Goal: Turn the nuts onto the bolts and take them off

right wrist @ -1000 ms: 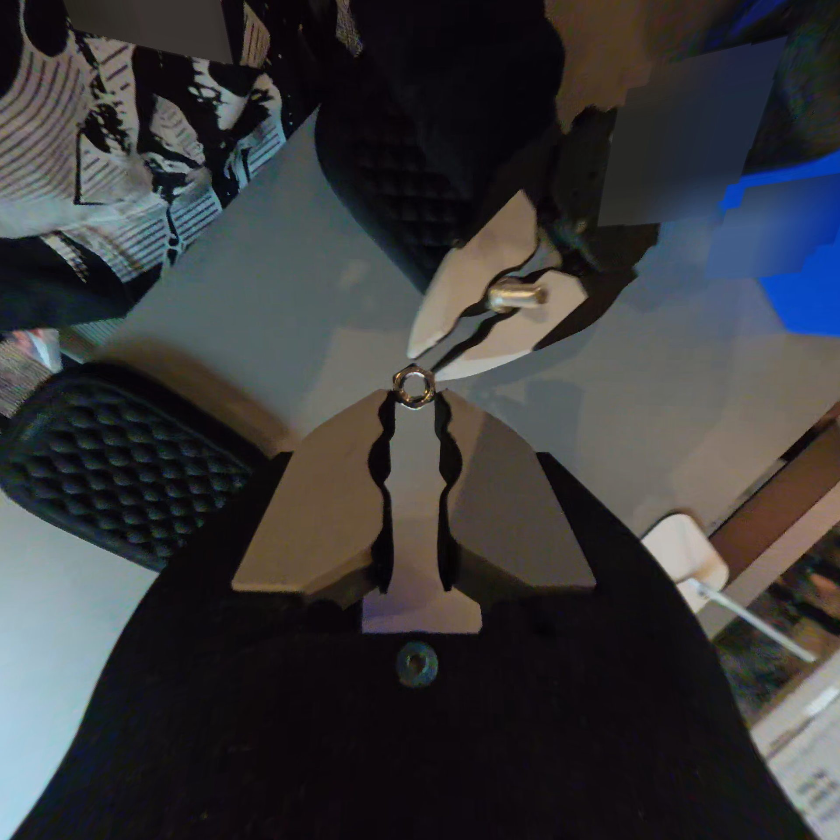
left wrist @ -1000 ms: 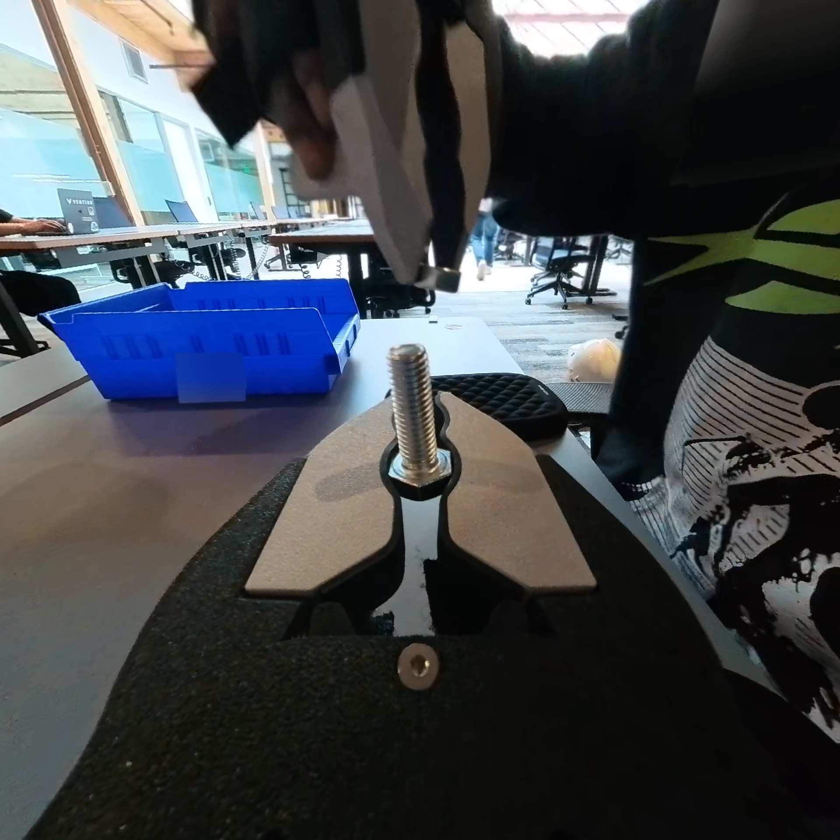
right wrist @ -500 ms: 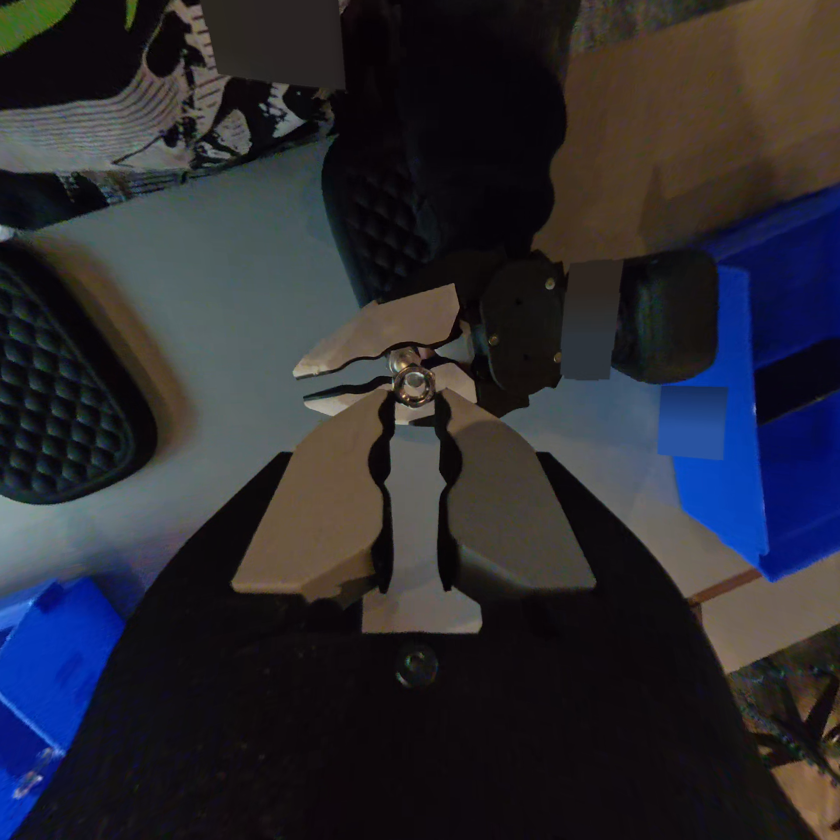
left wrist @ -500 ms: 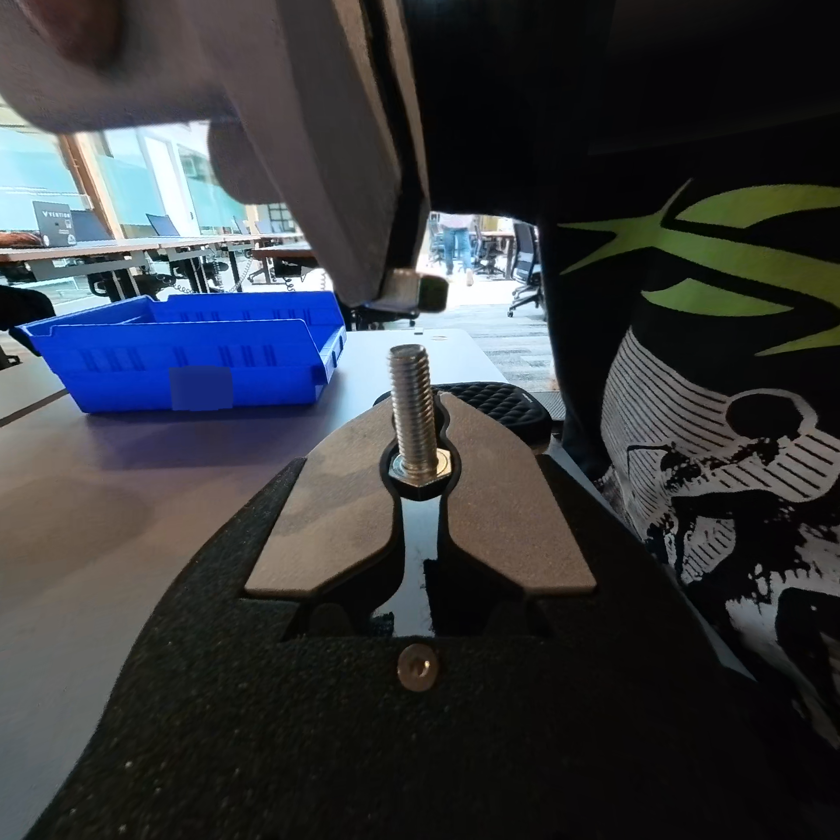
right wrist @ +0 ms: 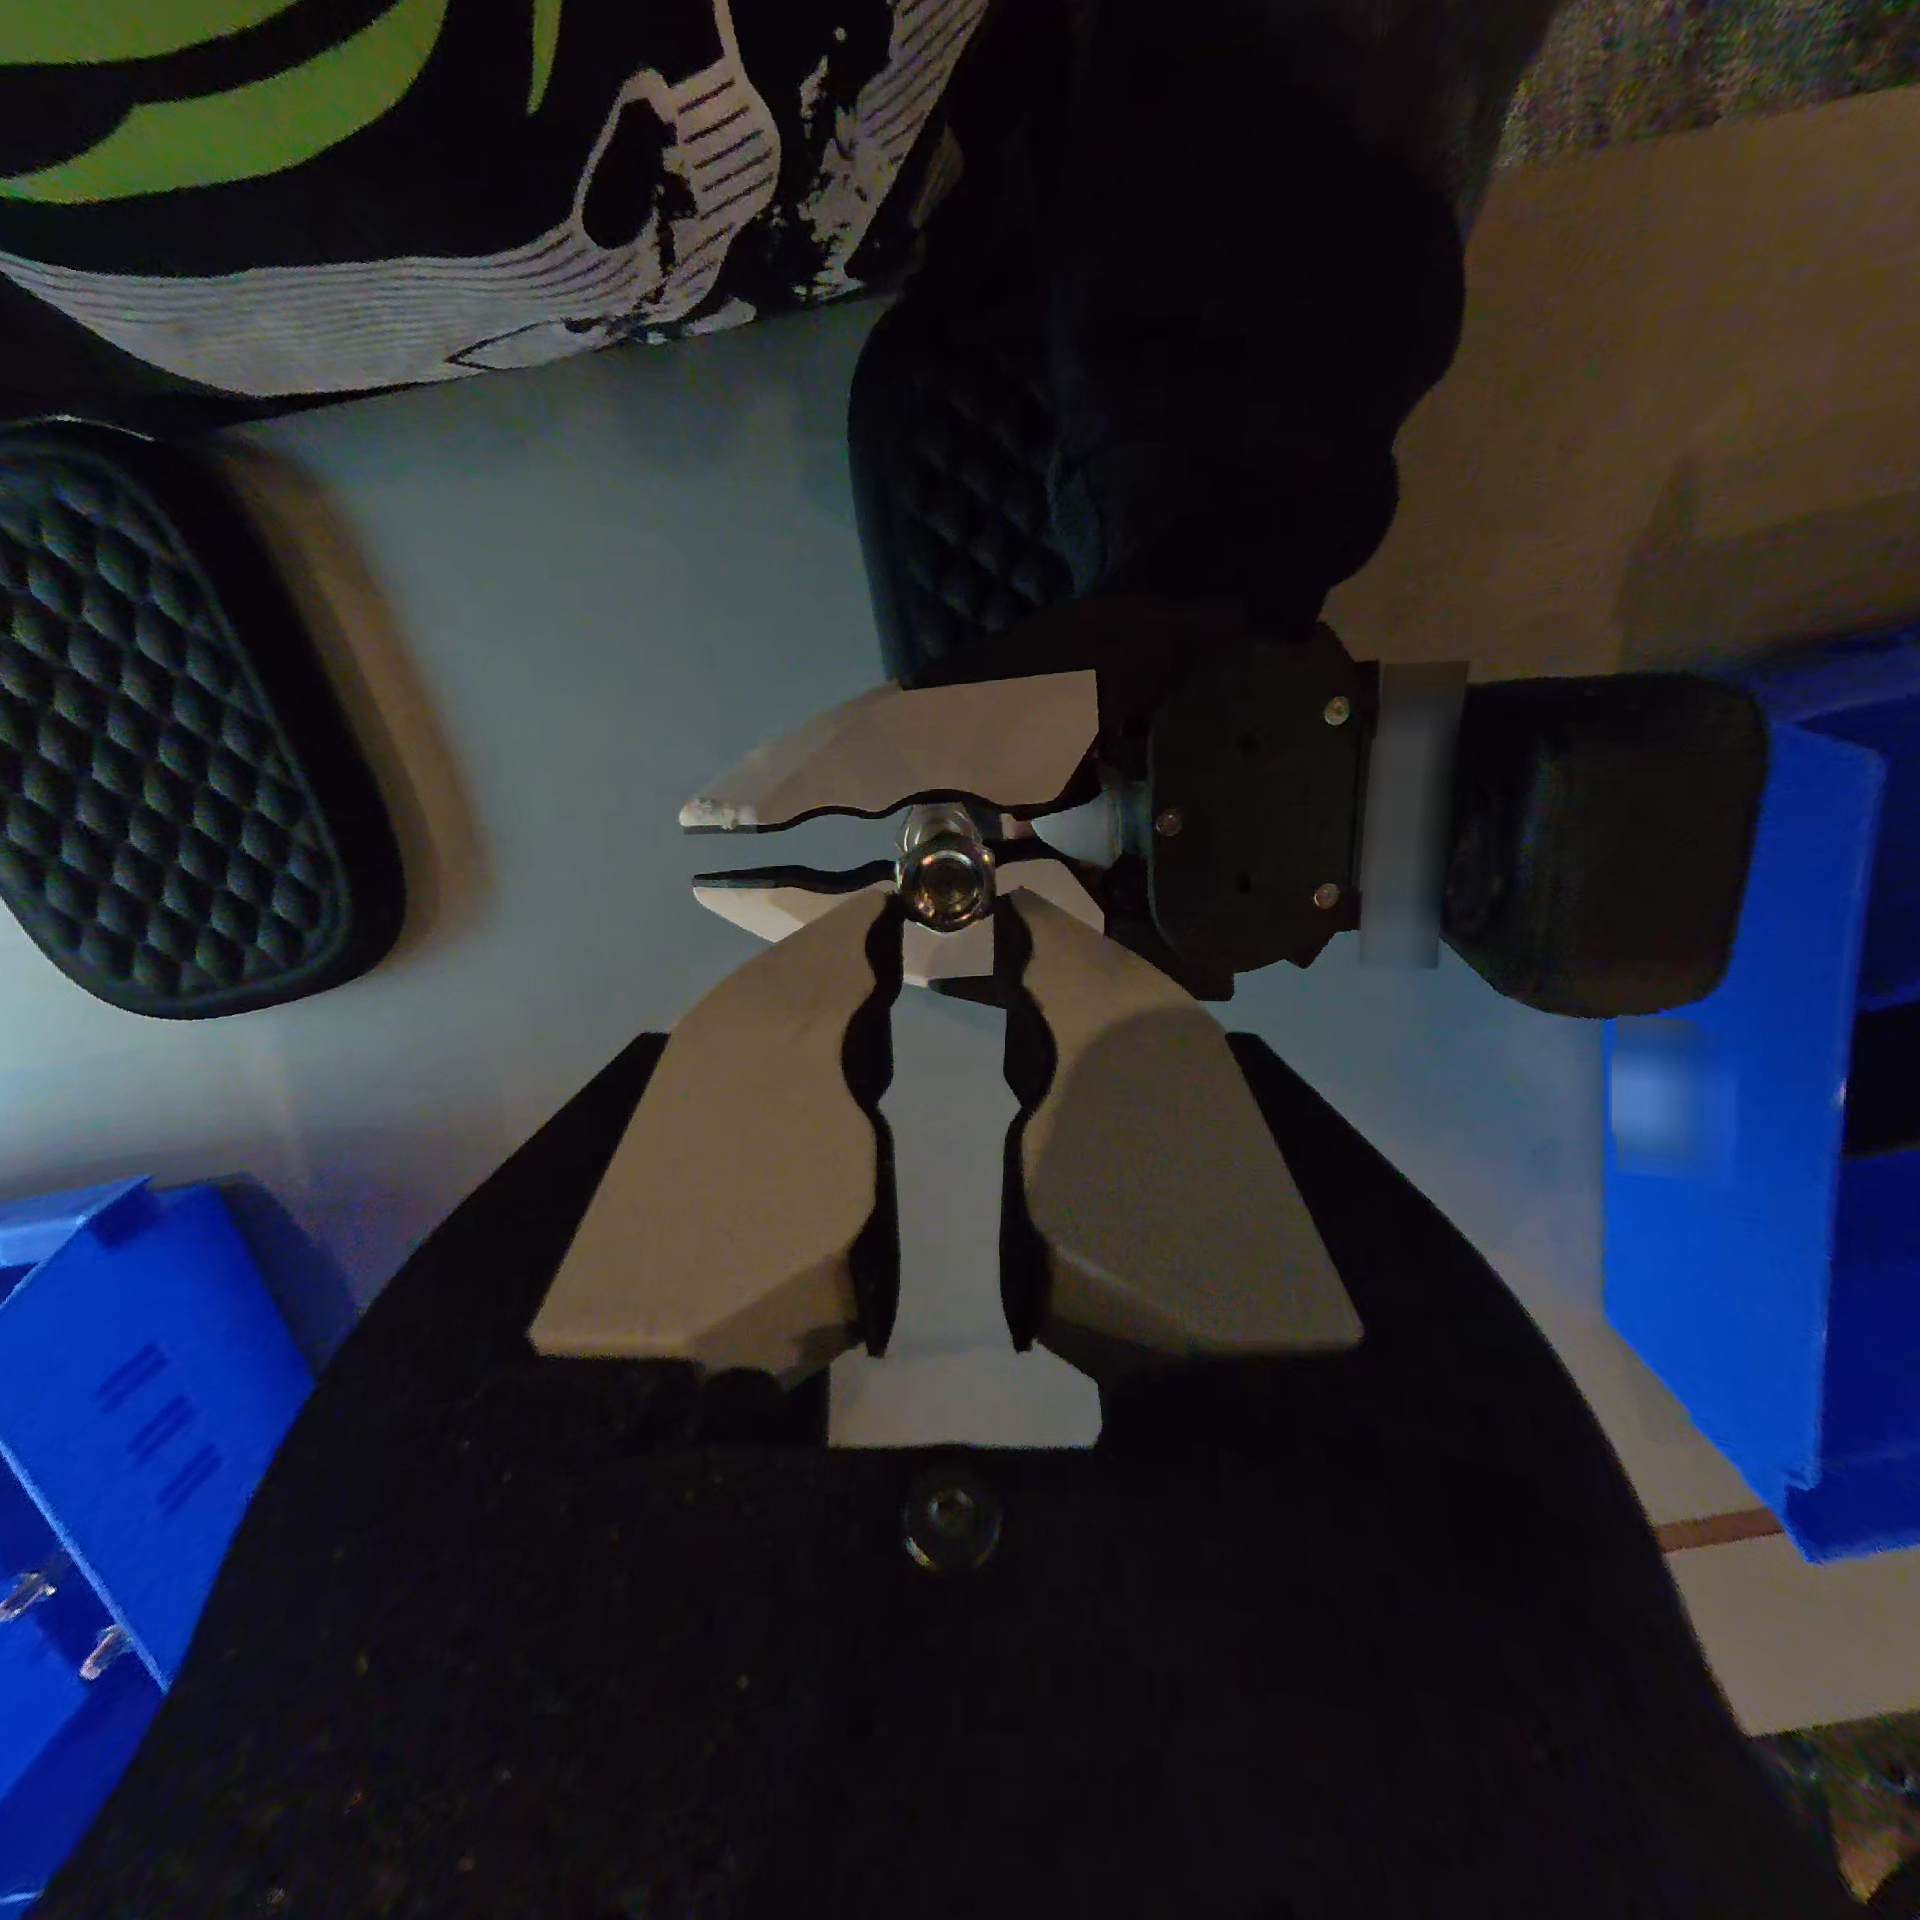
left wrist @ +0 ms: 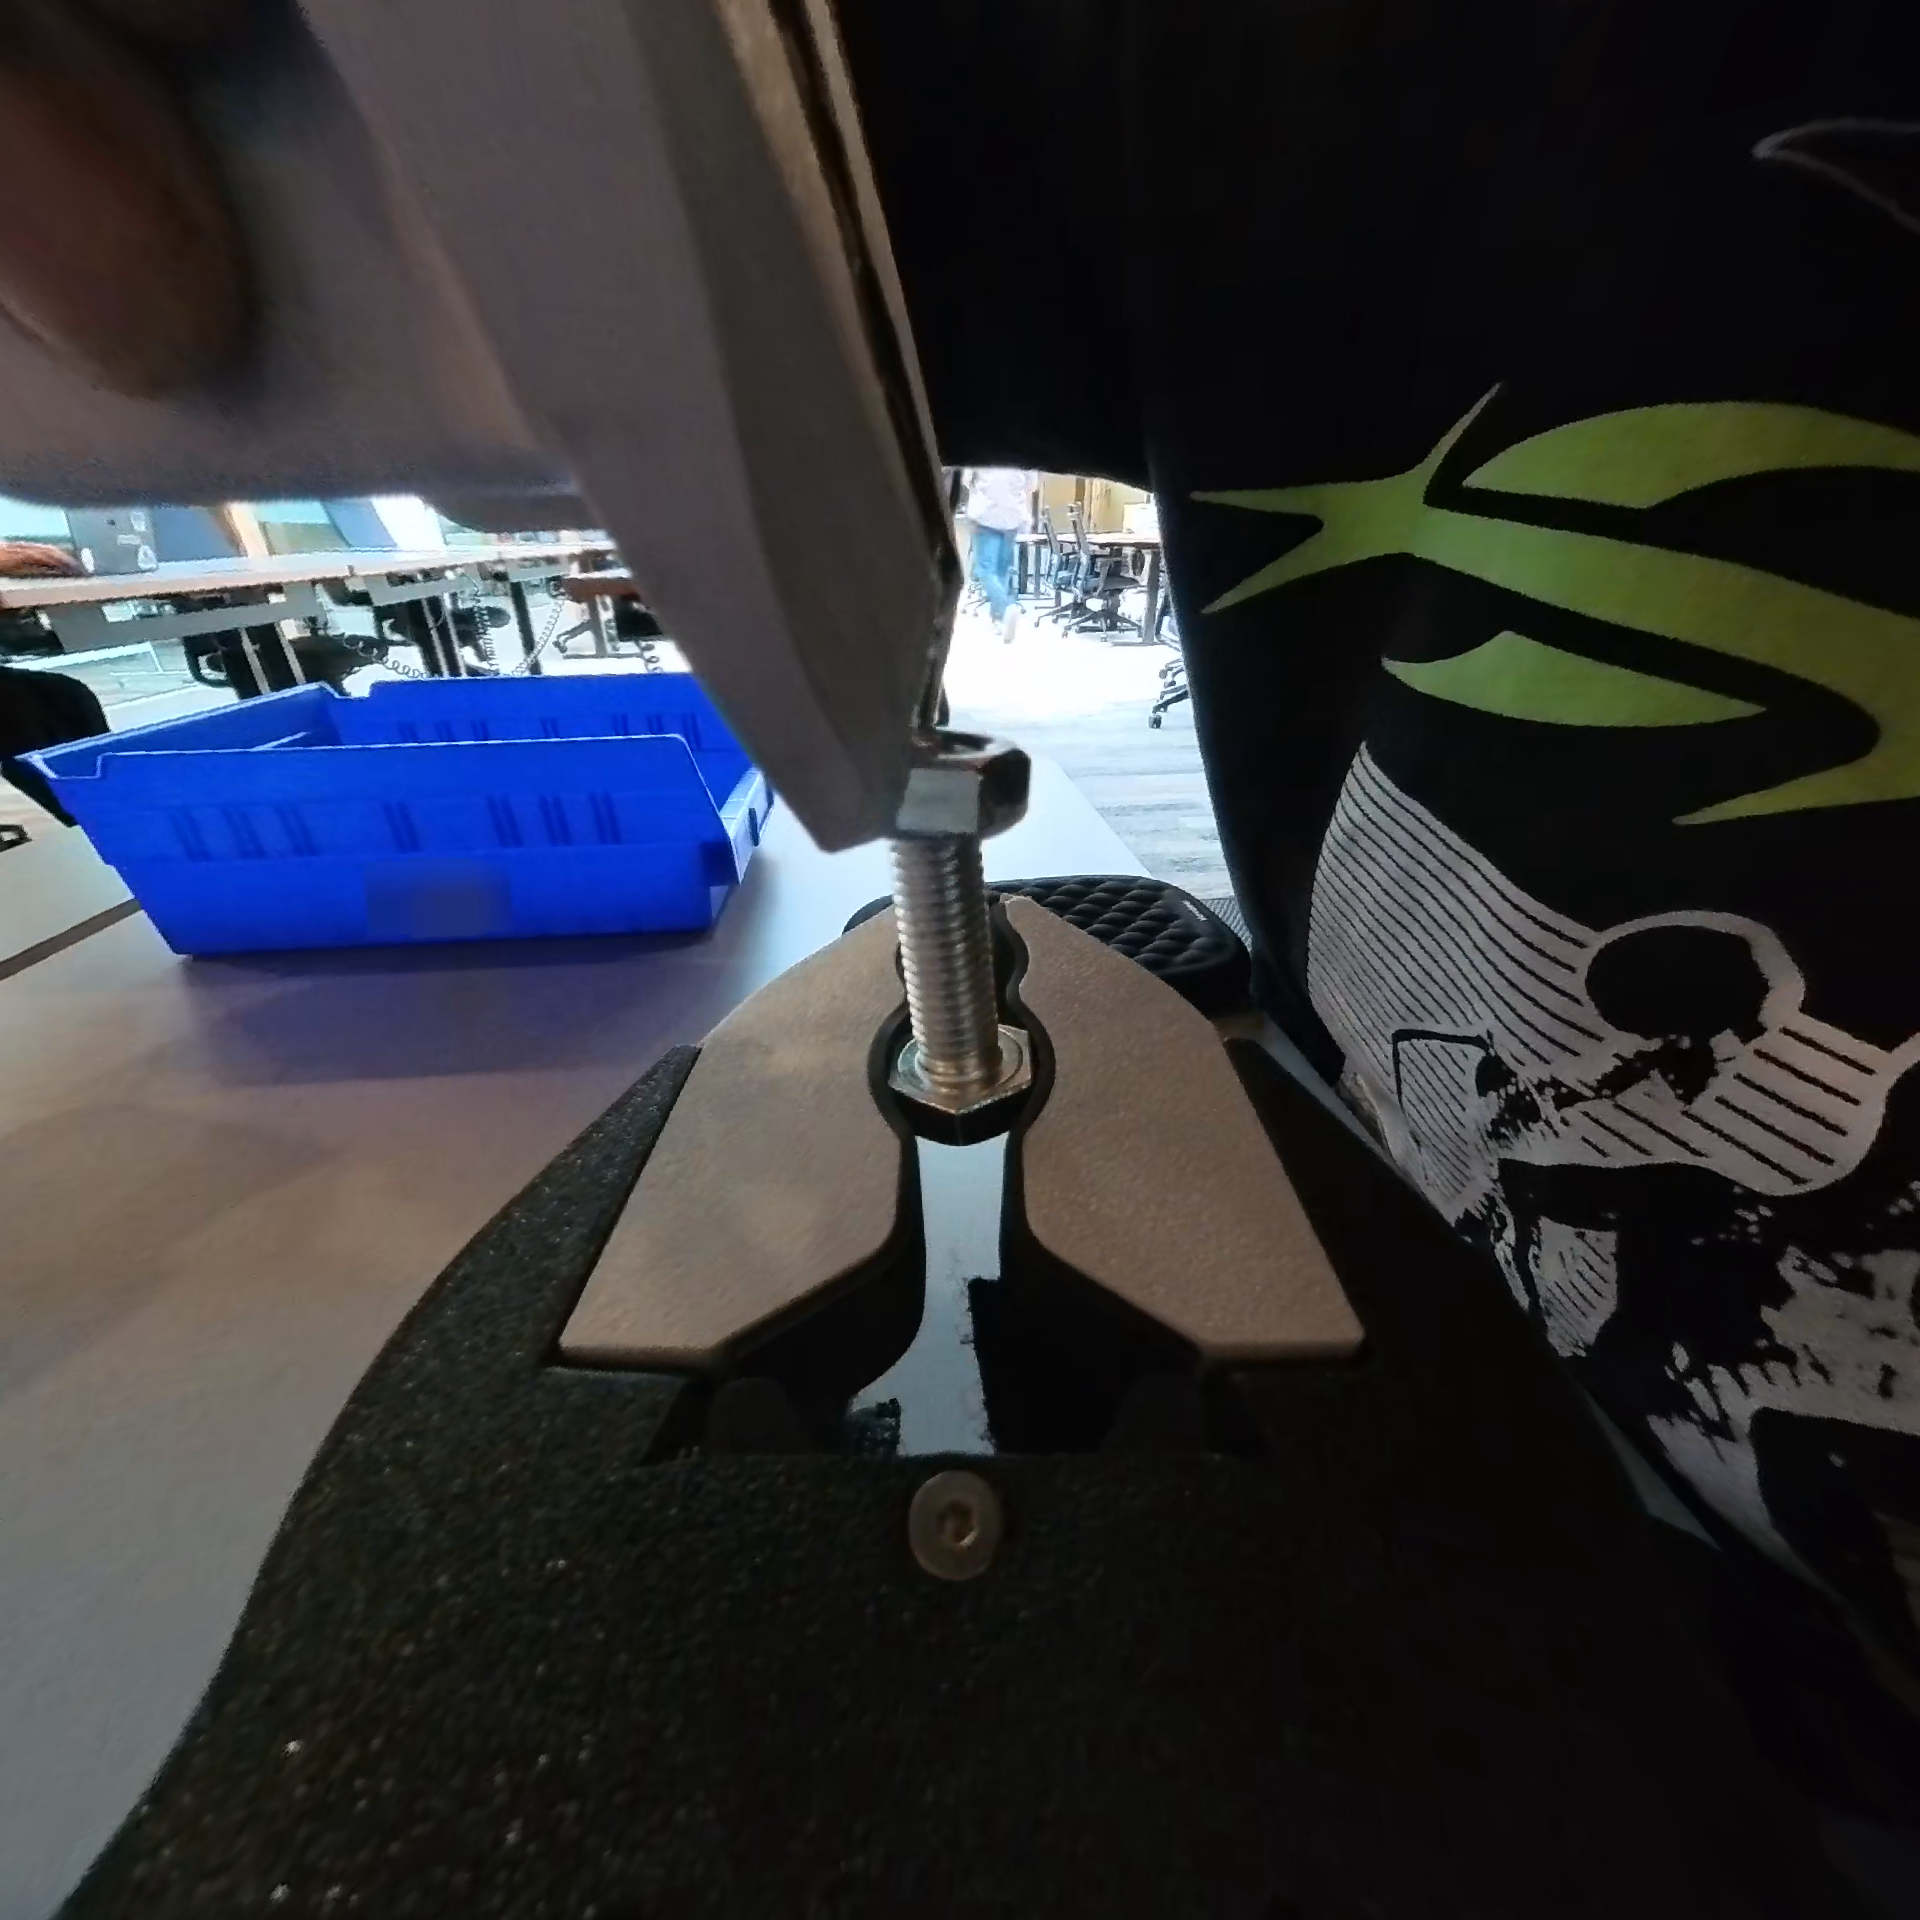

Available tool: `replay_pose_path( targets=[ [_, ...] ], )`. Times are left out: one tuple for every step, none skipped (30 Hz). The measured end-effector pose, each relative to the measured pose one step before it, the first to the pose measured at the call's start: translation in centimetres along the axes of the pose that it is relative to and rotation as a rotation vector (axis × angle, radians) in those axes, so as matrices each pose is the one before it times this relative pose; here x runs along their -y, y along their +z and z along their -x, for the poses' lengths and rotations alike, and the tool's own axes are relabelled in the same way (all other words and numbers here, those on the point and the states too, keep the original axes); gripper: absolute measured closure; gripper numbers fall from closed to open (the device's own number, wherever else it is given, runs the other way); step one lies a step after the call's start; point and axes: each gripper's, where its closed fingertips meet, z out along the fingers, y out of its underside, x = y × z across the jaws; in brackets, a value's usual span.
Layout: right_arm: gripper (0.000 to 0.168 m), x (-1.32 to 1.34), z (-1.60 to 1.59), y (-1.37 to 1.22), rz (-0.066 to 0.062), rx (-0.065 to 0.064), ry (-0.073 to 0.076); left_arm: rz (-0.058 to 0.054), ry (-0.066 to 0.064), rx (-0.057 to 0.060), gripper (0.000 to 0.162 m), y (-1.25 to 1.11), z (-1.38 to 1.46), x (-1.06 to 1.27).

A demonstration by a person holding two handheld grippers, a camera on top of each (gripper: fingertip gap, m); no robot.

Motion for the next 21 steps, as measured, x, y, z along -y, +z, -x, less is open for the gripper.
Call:
replay_pose_path(
  targets=[
    [0.152, -0.012, 0.013, 0.008, -0.0027, 0.0055, 0.0038, 0.0006, 0.0005, 0.0005, 0.152, 0.006, 0.008, -0.008],
    [0.152, -0.011, -0.002, 0.007, -0.0021, 0.0049, 0.0044, 0.0, 0.0003, 0.0004, 0.152, -0.011, -0.001, 0.002],
    [0.152, -0.023, 0.005, -0.002, -0.001, 0.0045, 0.0032, 0.0002, -0.0001, 0.0012, 0.152, 0.009, 0.013, -0.003],
    [0.152, -0.017, 0.006, 0.014, -0.0019, 0.0054, 0.0059, 0.0018, 0.0014, 0.0017, 0.152, 0.002, 0.008, -0.035],
    [0.152, 0.017, 0.014, 0.018, -0.0036, 0.0053, 0.0103, 0.0015, 0.0026, 0.0022, 0.152, 0.0, -0.006, -0.019],
    [0.152, -0.008, -0.009, 0.012, -0.0011, 0.0028, 0.0118, 0.0004, 0.002, 0.0037, 0.152, 0.009, 0.019, -0.006],
    [0.152, -0.04, -0.017, 0.005, 0.0012, -0.0001, 0.0187, -0.0002, 0.0009, 0.0057, 0.152, -0.016, 0.053, -0.016],
    [0.152, -0.074, -0.058, -0.015, 0.0073, -0.0029, 0.0267, -0.0015, -0.0015, 0.0085, 0.152, -0.04, 0.11, 0.014],
    [0.152, -0.137, -0.066, -0.058, 0.0141, -0.0071, 0.026, -0.0034, -0.0055, 0.0082, 0.152, -0.047, 0.123, 0.04],
    [0.152, -0.157, -0.039, -0.057, 0.0179, -0.0073, 0.0228, -0.0018, -0.0076, 0.0048, 0.152, -0.026, 0.119, 0.017],
    [0.152, -0.179, 0.019, -0.009, 0.0222, -0.0019, 0.0194, 0.0034, -0.0062, 0.0043, 0.152, 0.019, 0.115, -0.048],
    [0.152, -0.077, 0.109, 0.041, 0.018, 0.0057, 0.0108, 0.0081, -0.0017, -0.001, 0.152, 0.069, -0.002, -0.118],
    [0.152, 0.045, 0.185, 0.091, 0.0122, 0.011, 0.0002, 0.0117, 0.0043, -0.0043, 0.152, 0.107, -0.087, -0.159],
    [0.152, 0.084, 0.174, 0.088, 0.0075, 0.0135, -0.0067, 0.0113, 0.0067, -0.0056, 0.152, 0.097, -0.145, -0.16],
    [0.152, 0.032, 0.093, 0.07, 0.0065, 0.0108, -0.0111, 0.0083, 0.0042, -0.0016, 0.152, 0.078, -0.06, -0.127],
    [0.152, -0.056, -0.029, 0.01, 0.0096, 0.0059, 0.0008, 0.0026, -0.0003, 0.0035, 0.152, 0.001, 0.039, -0.035],
    [0.152, -0.053, -0.12, -0.05, 0.0093, 0.0031, 0.0179, -0.0054, -0.0027, 0.0065, 0.152, -0.07, 0.088, 0.066],
    [0.152, -0.045, -0.141, -0.096, 0.0051, 0.0, 0.0301, -0.0099, -0.0023, 0.0101, 0.152, -0.101, 0.133, 0.139],
    [0.152, -0.025, -0.114, -0.079, 0.0011, -0.0008, 0.0429, -0.0076, -0.0017, 0.0114, 0.152, -0.104, 0.122, 0.109],
    [0.152, -0.043, -0.048, -0.03, 0.0011, 0.0024, 0.056, -0.0023, 0.0, 0.0134, 0.152, -0.064, 0.142, 0.036],
    [0.152, -0.077, 0.015, -0.005, 0.003, 0.0041, 0.0675, 0.0018, 0.0015, 0.0146, 0.152, -0.007, 0.147, -0.024]
  ],
)
